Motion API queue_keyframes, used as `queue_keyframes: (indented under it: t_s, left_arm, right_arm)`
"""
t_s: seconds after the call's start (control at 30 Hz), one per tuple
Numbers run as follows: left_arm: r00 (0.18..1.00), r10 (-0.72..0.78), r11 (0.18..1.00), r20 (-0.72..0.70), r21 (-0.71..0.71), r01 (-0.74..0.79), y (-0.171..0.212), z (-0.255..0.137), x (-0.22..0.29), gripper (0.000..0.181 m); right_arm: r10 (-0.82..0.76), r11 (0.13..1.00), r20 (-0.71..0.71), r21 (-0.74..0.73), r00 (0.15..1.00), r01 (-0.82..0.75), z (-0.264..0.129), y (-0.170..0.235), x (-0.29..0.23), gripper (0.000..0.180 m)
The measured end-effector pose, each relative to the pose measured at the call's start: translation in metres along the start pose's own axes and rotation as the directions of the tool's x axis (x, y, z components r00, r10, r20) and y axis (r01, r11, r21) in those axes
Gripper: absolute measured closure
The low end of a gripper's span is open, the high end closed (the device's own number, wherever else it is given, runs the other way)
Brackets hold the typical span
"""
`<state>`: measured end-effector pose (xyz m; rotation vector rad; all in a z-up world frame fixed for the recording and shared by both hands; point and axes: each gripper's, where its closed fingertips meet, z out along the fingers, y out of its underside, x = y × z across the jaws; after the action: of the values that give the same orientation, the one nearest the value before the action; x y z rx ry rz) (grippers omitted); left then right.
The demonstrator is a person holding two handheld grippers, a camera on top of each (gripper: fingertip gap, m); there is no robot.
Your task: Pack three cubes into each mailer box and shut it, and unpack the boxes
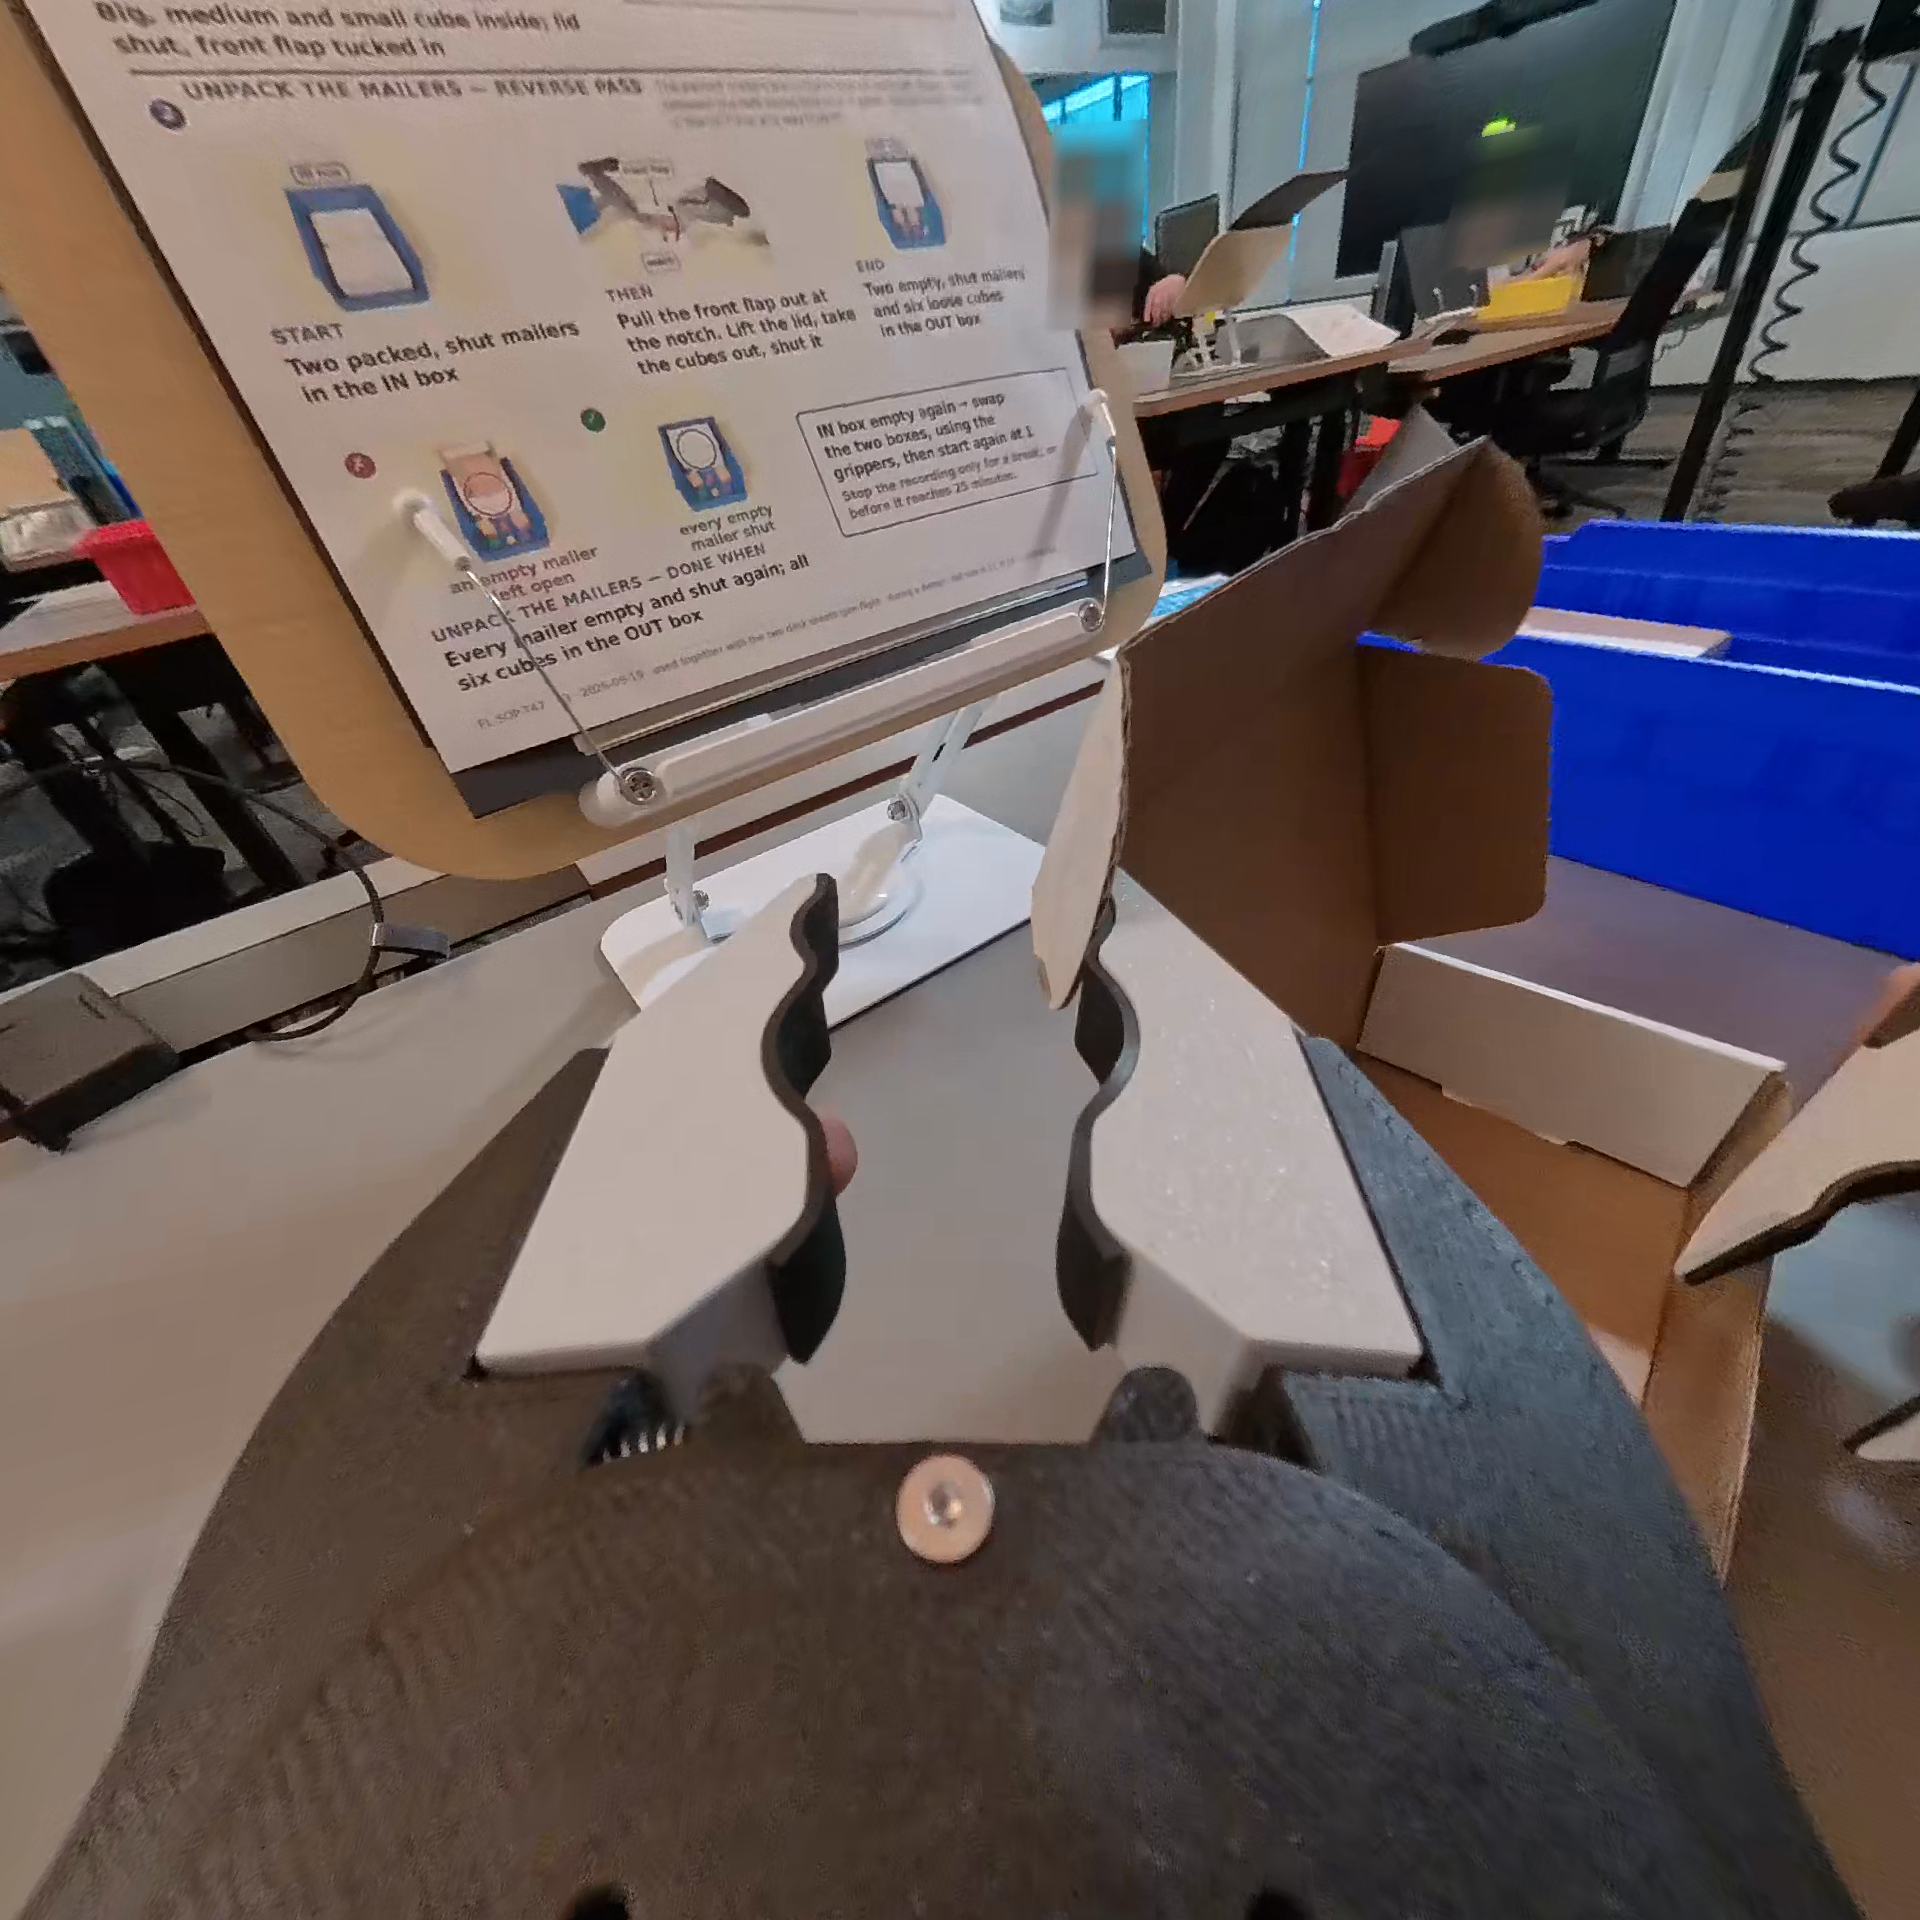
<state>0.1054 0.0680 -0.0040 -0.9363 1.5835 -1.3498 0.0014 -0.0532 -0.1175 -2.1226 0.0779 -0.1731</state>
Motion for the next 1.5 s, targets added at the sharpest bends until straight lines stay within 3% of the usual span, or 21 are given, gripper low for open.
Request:
queue_keyframes:
  t_s: [0.23, 0.4, 0.47, 0.57, 0.7, 0.77, 0.83, 1.0, 1.1, 1.23, 1.4, 1.5]
  left_arm:
    - [0.954, -0.299, 0.954, -0.013, -0.034, 0.299, 0.008, -0.014, -0.012, 0.137]
    - [0.944, -0.327, 0.941, 0.045, -0.076, 0.33, 0.032, -0.016, -0.021, 0.138]
    - [0.931, -0.363, 0.927, 0.035, -0.086, 0.365, 0.036, -0.018, -0.018, 0.139]
    - [0.907, -0.421, 0.902, 0.0, -0.102, 0.419, 0.037, -0.023, -0.005, 0.139]
    - [0.898, -0.436, 0.899, -0.054, -0.076, 0.432, 0.029, -0.032, 0.011, 0.14]
    - [0.886, -0.456, 0.89, -0.086, -0.054, 0.452, 0.024, -0.039, 0.018, 0.14]
    - [0.864, -0.48, 0.876, -0.151, -0.029, 0.481, 0.02, -0.048, 0.03, 0.141]
    - [0.839, -0.52, 0.849, -0.162, 0.009, 0.528, 0.023, -0.058, 0.032, 0.146]
    - [0.813, -0.554, 0.827, -0.18, -0.009, 0.562, 0.024, -0.058, 0.03, 0.147]
    - [0.787, -0.578, 0.805, -0.213, 0.006, 0.593, 0.021, -0.061, 0.035, 0.146]
    - [0.81, -0.544, 0.827, -0.218, 0.021, 0.562, 0.016, -0.062, 0.038, 0.147]
    - [0.814, -0.537, 0.831, -0.219, 0.028, 0.556, 0.016, -0.063, 0.039, 0.148]
  right_arm:
    - [0.044, 0.997, 0.201, -0.074, 0.979, -0.029, -0.022, 0.01, -0.02, 0.153]
    - [0.061, 0.992, 0.242, -0.121, 0.968, -0.032, -0.031, 0.016, -0.021, 0.157]
    - [0.076, 0.989, 0.254, -0.142, 0.964, -0.041, -0.034, 0.019, -0.019, 0.169]
    - [0.136, 0.982, 0.272, -0.162, 0.953, -0.093, -0.039, 0.02, -0.017, 0.167]
    - [0.166, 0.983, 0.196, -0.11, 0.967, -0.146, -0.041, 0.004, -0.004, 0.157]
    - [0.168, 0.986, 0.116, -0.045, 0.979, -0.163, -0.041, -0.012, 0.006, 0.134]
    - [0.168, 0.986, 0.08, -0.03, 0.983, -0.166, -0.043, -0.019, 0.01, 0.137]
    - [0.296, 0.954, 0.039, -0.067, 0.955, -0.293, -0.036, -0.012, 0.015, 0.125]
    - [0.364, 0.918, 0.028, -0.179, 0.931, -0.354, -0.018, -0.003, 0.005, 0.115]
    - [0.377, 0.873, -0.096, -0.295, 0.921, -0.388, 0.003, 0.003, 0.016, 0.124]
    - [0.398, 0.871, 0.004, -0.318, 0.918, -0.376, 0.015, -0.014, -0.004, 0.125]
    - [0.358, 0.875, -0.035, -0.336, 0.933, -0.348, 0.019, -0.011, -0.003, 0.128]
